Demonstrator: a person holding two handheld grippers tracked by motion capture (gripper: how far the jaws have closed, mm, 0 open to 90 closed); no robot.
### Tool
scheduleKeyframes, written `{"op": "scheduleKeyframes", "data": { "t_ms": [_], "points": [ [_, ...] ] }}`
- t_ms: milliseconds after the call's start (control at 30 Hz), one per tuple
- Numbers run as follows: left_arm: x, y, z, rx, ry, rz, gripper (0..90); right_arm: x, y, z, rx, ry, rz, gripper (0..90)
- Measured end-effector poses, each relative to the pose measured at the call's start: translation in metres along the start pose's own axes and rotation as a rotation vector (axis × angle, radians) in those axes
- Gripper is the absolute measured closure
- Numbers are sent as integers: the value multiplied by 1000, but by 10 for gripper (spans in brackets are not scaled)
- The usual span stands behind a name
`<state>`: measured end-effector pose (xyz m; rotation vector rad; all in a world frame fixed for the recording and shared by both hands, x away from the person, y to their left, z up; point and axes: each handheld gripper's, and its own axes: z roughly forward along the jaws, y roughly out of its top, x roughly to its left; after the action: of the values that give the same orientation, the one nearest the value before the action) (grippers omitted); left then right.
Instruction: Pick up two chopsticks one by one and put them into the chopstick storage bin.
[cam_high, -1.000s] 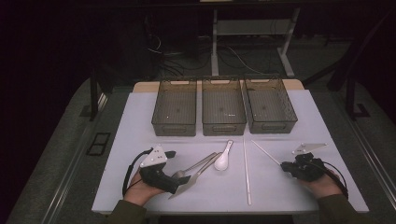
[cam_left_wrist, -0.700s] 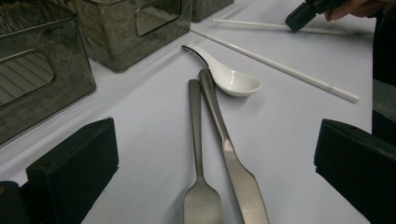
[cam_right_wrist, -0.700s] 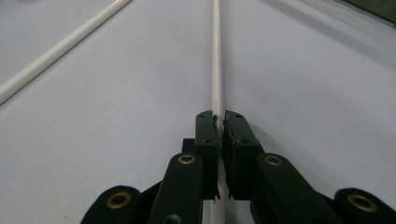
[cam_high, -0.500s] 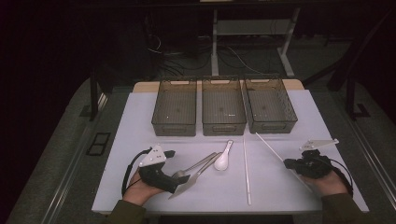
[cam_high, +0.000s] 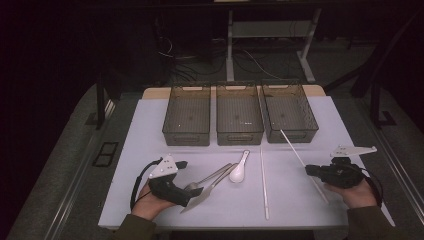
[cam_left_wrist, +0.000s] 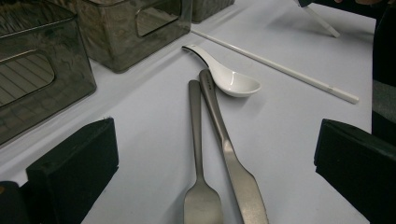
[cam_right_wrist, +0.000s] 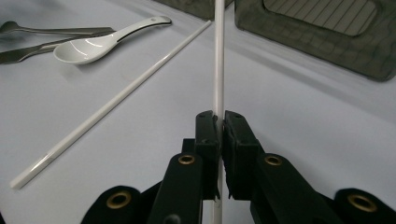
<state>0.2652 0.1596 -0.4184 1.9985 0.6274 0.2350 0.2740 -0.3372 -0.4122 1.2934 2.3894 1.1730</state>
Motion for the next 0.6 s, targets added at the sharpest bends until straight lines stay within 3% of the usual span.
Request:
{"op": "scheduleKeyframes", "data": {
  "t_ms": [133, 433, 600],
  "points": [
    [0, 0, 0, -1, 1, 1, 0, 2, 6, -6, -48, 7, -23, 849],
    [0, 0, 0, 1, 0, 0, 0, 5, 16, -6, -76, 24, -34, 849],
    [1, 0, 0, 2, 1, 0, 0, 10, 31, -6, -106, 33, -57, 849]
  ]
}}
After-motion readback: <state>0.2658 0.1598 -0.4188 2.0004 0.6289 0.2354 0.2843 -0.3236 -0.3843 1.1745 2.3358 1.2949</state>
